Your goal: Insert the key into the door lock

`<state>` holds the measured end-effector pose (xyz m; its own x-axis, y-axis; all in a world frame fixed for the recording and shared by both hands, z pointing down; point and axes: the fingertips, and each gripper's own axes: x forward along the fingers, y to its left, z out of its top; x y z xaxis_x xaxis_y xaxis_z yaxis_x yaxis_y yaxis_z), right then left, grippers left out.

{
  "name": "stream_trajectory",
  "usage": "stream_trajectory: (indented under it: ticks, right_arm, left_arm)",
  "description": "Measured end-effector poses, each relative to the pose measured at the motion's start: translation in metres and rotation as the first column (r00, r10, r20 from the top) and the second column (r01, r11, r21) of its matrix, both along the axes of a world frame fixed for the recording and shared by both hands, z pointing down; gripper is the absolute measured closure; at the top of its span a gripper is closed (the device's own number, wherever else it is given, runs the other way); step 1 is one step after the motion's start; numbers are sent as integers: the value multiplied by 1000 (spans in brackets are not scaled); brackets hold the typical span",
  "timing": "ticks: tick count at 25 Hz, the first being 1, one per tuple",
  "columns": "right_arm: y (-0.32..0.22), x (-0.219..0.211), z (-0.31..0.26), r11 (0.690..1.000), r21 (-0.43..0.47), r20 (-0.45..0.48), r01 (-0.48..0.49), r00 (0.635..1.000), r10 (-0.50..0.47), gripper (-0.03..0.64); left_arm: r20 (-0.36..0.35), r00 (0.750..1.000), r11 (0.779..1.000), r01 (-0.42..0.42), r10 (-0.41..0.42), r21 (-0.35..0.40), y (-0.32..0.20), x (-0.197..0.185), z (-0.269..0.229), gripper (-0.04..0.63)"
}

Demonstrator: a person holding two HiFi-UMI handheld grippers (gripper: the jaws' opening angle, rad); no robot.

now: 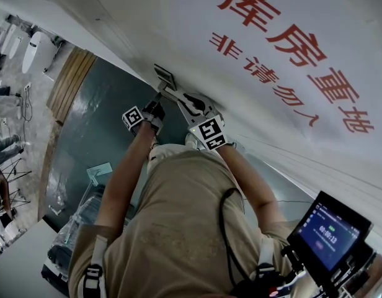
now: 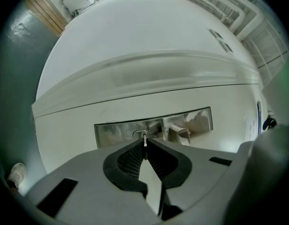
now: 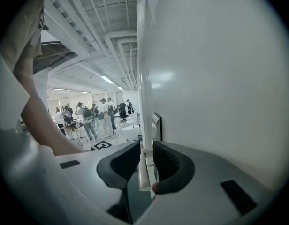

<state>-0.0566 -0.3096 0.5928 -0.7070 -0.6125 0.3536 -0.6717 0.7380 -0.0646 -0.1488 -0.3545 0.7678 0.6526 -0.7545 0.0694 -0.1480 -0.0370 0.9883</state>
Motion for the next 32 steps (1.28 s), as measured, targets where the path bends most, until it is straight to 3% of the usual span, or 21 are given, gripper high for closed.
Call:
stream_trajectory:
  ticks: [7, 12, 22, 32]
  right_arm:
    - [1, -1, 1, 1000, -4, -10, 3, 1000, -3, 529]
    - [0, -2, 1, 1000, -7, -11, -5, 1000, 5, 529]
    - [2, -5, 7, 999, -33, -6, -13, 1000, 13, 529]
    - [0, -2, 9, 999, -44, -9, -18, 1000, 17, 529]
  left_arm:
    - [1, 1000, 1000, -7, 7, 7, 1, 2, 3, 561]
    - [-44, 999, 1000, 18, -18, -11, -1, 3, 0, 561]
    - [-10, 1000, 1000, -28, 28, -13, -3, 2, 4, 560]
    - [-34, 999, 1000, -9, 9, -1, -6, 5, 1, 561]
